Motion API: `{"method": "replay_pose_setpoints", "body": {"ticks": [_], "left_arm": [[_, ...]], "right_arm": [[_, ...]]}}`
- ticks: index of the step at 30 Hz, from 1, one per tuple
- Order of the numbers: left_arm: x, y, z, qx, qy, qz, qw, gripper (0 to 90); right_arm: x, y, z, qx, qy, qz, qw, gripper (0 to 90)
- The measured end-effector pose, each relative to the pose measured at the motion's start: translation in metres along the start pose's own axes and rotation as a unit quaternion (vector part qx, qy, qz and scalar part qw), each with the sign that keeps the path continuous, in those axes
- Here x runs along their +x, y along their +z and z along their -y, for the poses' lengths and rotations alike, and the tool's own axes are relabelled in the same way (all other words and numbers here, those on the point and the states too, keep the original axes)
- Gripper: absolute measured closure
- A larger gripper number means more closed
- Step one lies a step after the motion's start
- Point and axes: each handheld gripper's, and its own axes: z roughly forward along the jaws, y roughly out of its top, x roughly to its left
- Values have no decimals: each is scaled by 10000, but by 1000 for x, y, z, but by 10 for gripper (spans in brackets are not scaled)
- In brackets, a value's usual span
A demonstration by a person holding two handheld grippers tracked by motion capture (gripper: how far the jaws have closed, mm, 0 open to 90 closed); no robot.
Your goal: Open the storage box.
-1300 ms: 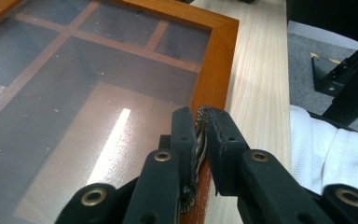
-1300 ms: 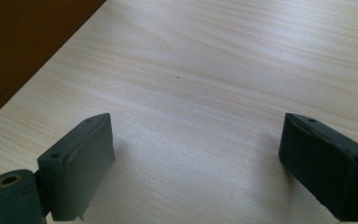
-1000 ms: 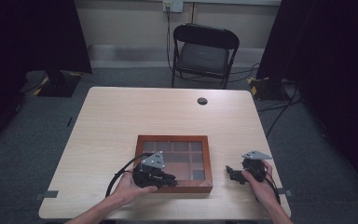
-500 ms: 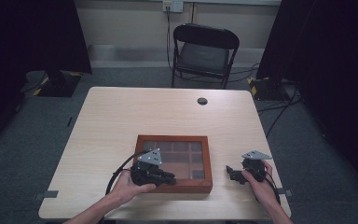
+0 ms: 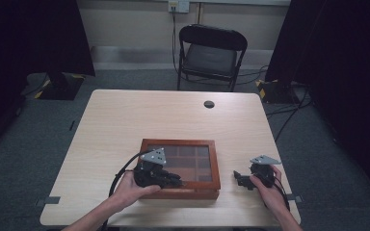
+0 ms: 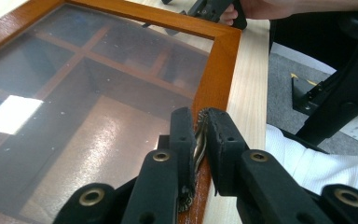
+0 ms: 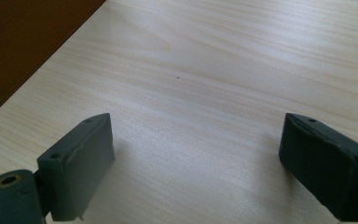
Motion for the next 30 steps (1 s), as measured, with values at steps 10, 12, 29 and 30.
{"method": "replay_pose_setpoints", "body": {"ticks": [10, 12, 29, 30], "left_arm": [[1, -3, -5, 72, -100, 17, 9999, 809], [2, -6, -7, 76, -75, 51, 9999, 810], [3, -12, -18, 102, -173, 70, 9998, 809], [4, -13, -19, 88, -185, 74, 9998, 809]], "right_arm": [[0, 0, 0, -2, -4, -1, 10000, 95], [0, 0, 0, -1, -4, -2, 10000, 95], [0, 0, 0, -5, -10, -9, 10000, 93], [0, 0, 0, -4, -9, -9, 10000, 93]]}}
